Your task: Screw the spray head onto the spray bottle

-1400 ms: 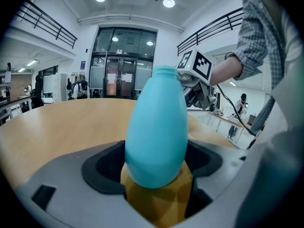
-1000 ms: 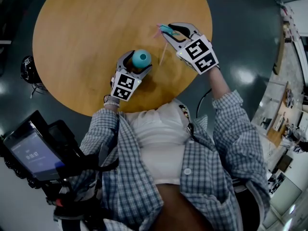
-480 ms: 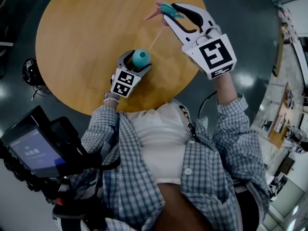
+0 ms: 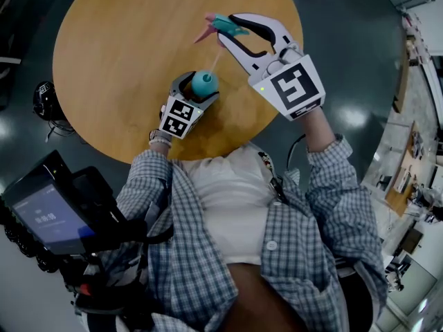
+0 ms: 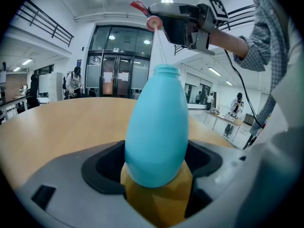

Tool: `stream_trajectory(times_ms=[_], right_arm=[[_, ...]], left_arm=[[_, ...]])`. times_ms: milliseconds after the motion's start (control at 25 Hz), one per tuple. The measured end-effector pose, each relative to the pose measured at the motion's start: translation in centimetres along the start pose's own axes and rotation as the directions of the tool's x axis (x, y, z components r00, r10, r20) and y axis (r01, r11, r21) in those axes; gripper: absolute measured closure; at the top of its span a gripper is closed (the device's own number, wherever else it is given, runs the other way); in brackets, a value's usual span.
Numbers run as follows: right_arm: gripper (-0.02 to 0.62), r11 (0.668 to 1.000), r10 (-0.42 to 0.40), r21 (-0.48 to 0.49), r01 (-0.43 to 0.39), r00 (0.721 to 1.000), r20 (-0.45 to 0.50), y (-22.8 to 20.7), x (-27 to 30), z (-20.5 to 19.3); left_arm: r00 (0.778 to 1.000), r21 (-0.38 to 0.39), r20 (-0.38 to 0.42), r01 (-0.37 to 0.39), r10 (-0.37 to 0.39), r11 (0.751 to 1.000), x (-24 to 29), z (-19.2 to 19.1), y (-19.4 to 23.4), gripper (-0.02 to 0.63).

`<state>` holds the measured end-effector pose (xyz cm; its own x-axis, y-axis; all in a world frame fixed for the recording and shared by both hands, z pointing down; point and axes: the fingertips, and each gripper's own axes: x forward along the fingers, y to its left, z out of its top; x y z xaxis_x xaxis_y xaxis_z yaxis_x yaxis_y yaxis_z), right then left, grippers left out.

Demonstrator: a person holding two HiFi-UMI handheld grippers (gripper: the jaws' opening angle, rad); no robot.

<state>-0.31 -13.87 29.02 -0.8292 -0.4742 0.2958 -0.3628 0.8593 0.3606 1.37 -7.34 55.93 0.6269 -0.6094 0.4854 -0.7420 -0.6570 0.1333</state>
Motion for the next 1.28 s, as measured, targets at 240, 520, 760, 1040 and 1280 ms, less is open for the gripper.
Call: stream_trajectory(times_ms=[240, 520, 760, 1040, 1280], right_arm=[[0.482, 0.998, 0.016, -0.06, -0.016, 1.0, -0.007, 3.4, 1.2, -2.6], [0.483, 0.995, 0.029, -0.09, -0.033, 0.998, -0.047, 8.2, 1.8, -6.0], [0.483, 0.992, -0.001, -0.126, -0.005, 0.999, -0.048, 10.3, 2.3, -7.3], [0.482, 0.981, -0.088, -0.172, 0.084, 0.996, -0.015, 10.8, 2.0, -7.6], [0.482, 0.971, -0.118, -0.21, 0.114, 0.993, -0.004, 11.1, 1.7, -7.7]], left_arm=[[1.0, -0.001, -0.005, 0.004, -0.004, 1.0, -0.1, -0.1, -0.2, 0.206], [1.0, -0.003, -0.001, 0.005, -0.005, 1.0, -0.3, -0.1, -0.3, 0.206], [1.0, -0.005, -0.002, 0.004, -0.004, 1.0, -0.5, -0.4, -0.3, 0.206], [1.0, -0.002, -0.003, 0.005, -0.005, 1.0, -0.5, -0.4, -0.2, 0.206], [1.0, 0.0, -0.006, 0.007, -0.007, 1.0, -0.4, -0.4, -0.1, 0.206]])
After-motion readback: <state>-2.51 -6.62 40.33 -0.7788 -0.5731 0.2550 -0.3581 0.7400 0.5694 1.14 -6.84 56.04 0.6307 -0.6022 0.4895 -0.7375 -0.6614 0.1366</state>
